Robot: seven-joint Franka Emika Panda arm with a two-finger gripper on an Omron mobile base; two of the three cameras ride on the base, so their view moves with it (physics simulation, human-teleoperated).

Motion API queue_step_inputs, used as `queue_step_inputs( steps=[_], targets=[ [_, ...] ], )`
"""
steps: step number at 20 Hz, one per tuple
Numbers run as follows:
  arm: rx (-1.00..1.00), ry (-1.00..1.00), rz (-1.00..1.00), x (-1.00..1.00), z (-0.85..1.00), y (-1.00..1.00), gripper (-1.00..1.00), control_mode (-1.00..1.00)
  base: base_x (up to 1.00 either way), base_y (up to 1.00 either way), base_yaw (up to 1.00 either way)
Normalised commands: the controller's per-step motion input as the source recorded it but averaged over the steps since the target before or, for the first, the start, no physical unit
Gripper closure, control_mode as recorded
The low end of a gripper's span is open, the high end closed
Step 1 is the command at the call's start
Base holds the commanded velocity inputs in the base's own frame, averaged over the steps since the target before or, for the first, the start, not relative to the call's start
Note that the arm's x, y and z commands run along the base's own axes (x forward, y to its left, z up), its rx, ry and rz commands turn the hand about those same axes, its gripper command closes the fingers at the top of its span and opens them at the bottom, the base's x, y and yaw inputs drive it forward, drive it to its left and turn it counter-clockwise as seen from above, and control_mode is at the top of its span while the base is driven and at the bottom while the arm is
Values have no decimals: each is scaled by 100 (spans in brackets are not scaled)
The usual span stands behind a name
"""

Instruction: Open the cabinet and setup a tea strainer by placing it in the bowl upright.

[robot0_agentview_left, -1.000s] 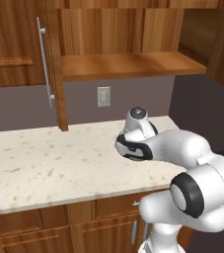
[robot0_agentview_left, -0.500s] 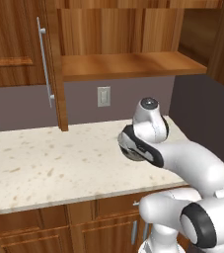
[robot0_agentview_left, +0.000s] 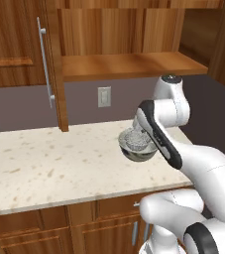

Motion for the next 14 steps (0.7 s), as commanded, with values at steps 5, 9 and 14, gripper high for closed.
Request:
queue_step_inputs(
  steps=[5, 9, 14],
  targets=[
    [26, 9, -27, -96, 52, -31, -100, -100, 0, 0, 0],
    [19, 0, -18, -100, 14, -13, -100, -100, 0, 0, 0],
    [0, -6, -8, -70, 1, 0, -100, -100, 0, 0, 0]
  ],
)
